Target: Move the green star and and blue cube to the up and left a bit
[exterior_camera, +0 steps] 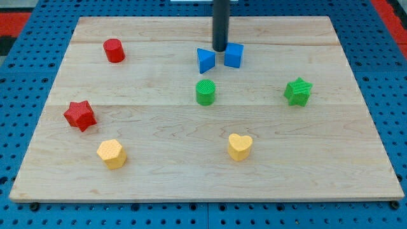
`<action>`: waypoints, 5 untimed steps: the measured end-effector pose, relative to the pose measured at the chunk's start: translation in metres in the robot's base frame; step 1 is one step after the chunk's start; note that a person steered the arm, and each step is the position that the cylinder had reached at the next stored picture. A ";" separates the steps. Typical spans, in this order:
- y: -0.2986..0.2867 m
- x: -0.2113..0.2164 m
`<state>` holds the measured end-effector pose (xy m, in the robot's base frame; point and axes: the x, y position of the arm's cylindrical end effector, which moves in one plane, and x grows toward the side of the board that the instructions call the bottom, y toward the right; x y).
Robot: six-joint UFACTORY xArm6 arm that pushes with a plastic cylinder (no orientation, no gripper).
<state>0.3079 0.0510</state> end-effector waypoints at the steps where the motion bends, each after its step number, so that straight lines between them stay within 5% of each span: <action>1: 0.051 0.057; 2: 0.092 0.102; 4: 0.103 0.075; 5: 0.165 0.089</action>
<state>0.3967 0.2162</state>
